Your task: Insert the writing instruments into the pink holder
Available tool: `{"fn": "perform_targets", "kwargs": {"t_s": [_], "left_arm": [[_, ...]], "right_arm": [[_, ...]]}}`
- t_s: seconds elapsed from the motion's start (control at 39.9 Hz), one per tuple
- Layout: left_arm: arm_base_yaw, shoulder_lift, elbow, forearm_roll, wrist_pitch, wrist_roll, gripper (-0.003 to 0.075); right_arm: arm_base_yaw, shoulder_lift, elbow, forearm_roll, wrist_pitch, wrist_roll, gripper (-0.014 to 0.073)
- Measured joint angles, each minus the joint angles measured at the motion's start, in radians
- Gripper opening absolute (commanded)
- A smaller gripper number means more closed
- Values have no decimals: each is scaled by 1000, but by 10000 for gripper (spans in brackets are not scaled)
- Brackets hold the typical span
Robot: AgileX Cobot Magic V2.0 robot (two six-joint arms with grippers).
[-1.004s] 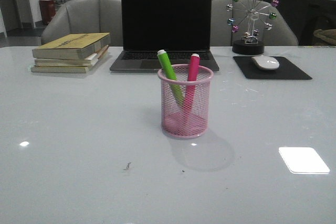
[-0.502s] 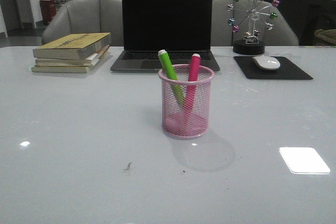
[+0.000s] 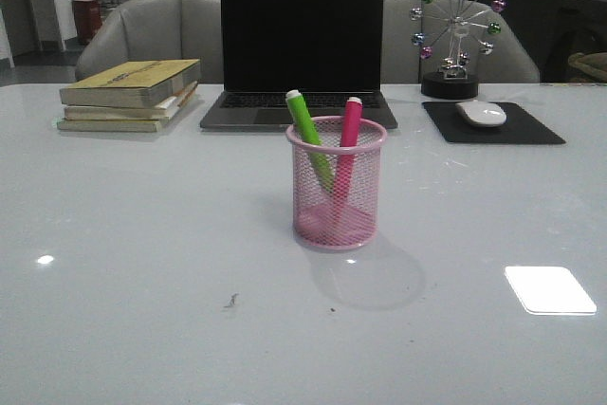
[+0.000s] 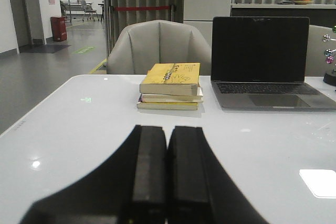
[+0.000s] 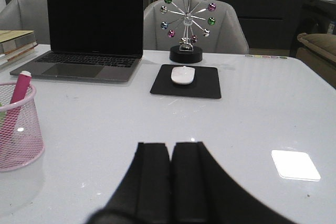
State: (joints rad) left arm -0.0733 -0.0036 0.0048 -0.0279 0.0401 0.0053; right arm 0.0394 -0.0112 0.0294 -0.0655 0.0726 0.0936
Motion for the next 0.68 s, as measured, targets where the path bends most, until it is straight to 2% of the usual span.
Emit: {"fn": "perform_targets", "kwargs": {"t_s": [0.68], "left_arm": [[0,0,0,0,0,0,91]], "right_arm": [[0,0,0,19,0,-18,29]]}}
